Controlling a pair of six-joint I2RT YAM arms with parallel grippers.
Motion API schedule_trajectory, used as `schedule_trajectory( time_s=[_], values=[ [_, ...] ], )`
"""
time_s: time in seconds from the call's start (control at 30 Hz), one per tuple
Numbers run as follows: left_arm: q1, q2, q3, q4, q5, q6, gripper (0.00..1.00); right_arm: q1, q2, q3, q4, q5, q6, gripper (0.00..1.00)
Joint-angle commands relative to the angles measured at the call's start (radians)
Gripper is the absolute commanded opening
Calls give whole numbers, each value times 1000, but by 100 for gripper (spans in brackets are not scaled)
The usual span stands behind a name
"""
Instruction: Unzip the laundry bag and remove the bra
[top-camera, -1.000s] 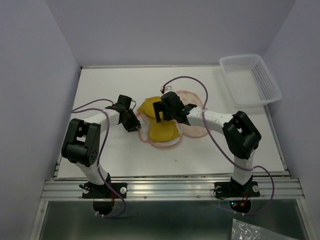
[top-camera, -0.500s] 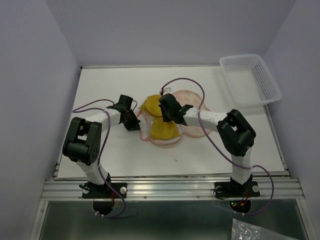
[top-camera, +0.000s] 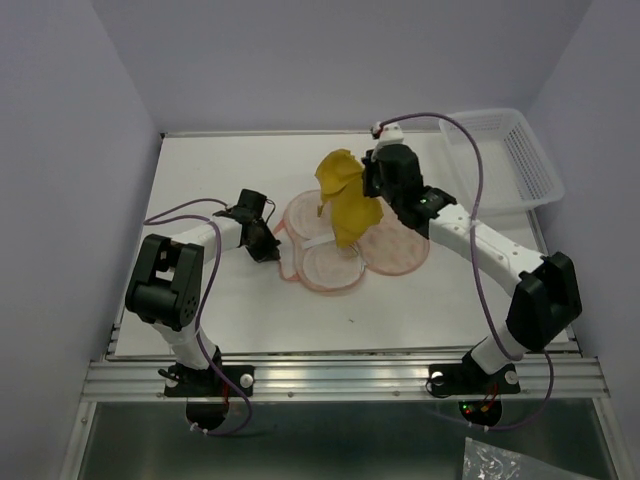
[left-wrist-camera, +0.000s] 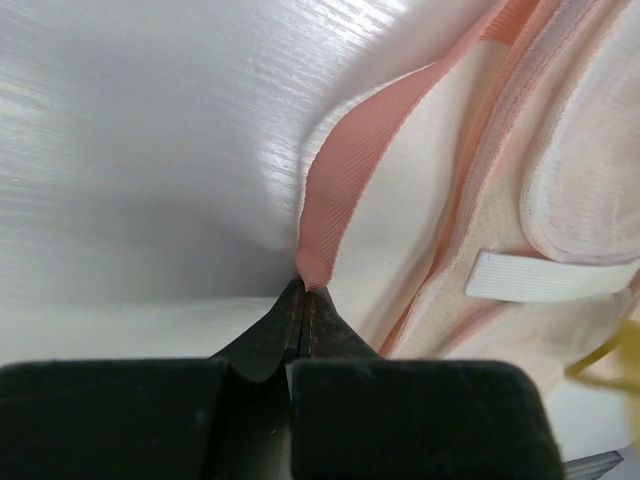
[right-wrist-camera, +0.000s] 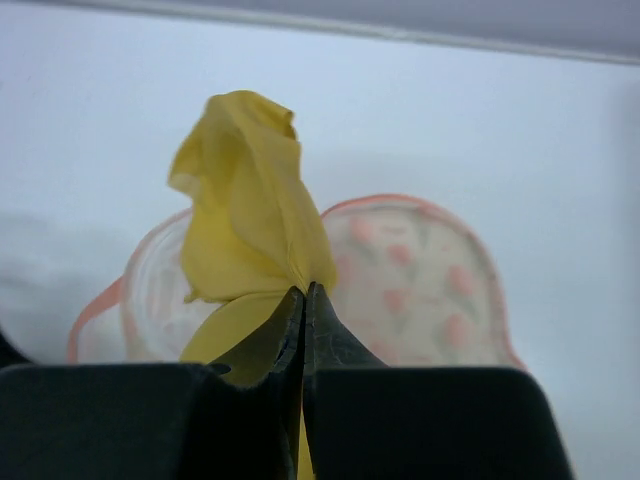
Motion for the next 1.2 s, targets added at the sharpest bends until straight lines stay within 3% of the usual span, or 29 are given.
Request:
schedule_trajectory(
  time_s=[0.0, 0.13, 0.37, 0.57, 0.83, 0.87, 0.9, 0.93, 1.0, 1.03, 1.07, 1.17],
  values=[
    [-2, -31, 41, -82, -78, 13, 0, -180, -87, -3, 70, 29, -60, 1],
    [12, -48, 75, -109, -105, 26, 0, -428, -123, 38, 92, 71, -84, 1],
    [33, -19, 87, -104, -93, 52, 0, -644, -37, 201, 139, 123, -115, 1],
    [33, 9, 103, -101, -81, 60, 0, -705, 117, 327, 167, 273, -161, 1],
    [35, 14, 155, -138, -98, 72, 0, -751, 241, 336, 176, 296, -115, 1],
    [37, 14, 159, -147, -99, 72, 0, -761, 247, 333, 174, 304, -112, 7],
    [38, 14, 162, -148, -99, 72, 0, -761, 253, 330, 174, 312, -107, 8],
    [38, 14, 168, -152, -101, 75, 0, -761, 258, 325, 173, 318, -106, 29],
    [38, 12, 173, -161, -104, 77, 0, -761, 259, 325, 159, 301, -107, 59],
    [38, 11, 178, -164, -105, 79, 1, -761, 256, 325, 141, 292, -107, 96],
    [38, 11, 179, -165, -107, 80, 2, -761, 253, 324, 136, 274, -110, 100],
    [41, 6, 179, -167, -110, 83, 4, -761, 227, 331, 80, 180, -127, 100]
  ],
)
